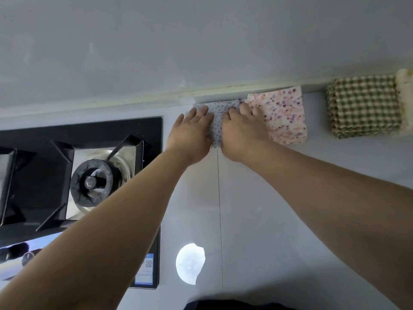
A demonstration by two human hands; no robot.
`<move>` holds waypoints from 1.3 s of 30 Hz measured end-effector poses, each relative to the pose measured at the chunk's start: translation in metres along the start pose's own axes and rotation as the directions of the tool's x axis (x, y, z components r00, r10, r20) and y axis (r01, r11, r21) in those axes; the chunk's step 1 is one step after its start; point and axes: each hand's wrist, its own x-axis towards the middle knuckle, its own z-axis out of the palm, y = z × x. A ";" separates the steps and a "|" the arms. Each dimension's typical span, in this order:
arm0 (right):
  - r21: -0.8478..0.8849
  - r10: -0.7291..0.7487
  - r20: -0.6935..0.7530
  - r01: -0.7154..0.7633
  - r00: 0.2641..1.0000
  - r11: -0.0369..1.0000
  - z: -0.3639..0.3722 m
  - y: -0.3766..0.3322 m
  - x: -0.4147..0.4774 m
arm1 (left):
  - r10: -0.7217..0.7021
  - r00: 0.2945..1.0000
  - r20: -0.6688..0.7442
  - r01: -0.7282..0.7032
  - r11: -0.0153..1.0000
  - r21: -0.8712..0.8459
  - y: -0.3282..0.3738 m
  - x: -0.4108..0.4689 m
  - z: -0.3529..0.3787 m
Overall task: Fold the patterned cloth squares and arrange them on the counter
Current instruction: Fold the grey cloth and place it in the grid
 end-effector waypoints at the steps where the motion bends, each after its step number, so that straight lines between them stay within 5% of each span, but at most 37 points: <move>1: 0.018 0.002 -0.002 -0.002 1.000 1.000 0.000 0.000 -0.001 | -0.006 1.000 -0.010 0.006 1.000 0.017 0.003 -0.001 -0.001; 8: 0.133 -0.010 -0.138 0.029 0.990 0.991 0.006 0.020 -0.019 | 0.008 0.976 -0.218 0.004 0.998 0.055 0.047 0.000 -0.010; 13: 0.210 0.124 -0.310 -0.059 0.943 0.976 0.019 0.042 -0.038 | 0.012 0.970 -0.243 -0.011 1.000 0.004 0.062 -0.009 -0.011; 21: 0.224 0.152 -0.148 -0.116 0.977 0.968 0.026 0.066 -0.049 | -0.034 0.997 -0.072 0.029 0.997 -0.072 0.082 0.004 0.021; 25: 0.237 0.157 -0.094 -0.131 0.983 0.963 0.030 0.072 -0.048 | -0.037 0.995 -0.098 0.032 0.998 -0.059 0.071 0.002 0.035; 39: 0.329 0.096 -0.178 -0.033 0.979 0.944 0.040 0.040 -0.045 | -0.194 0.977 -0.085 0.189 0.979 -0.072 0.003 -0.007 0.031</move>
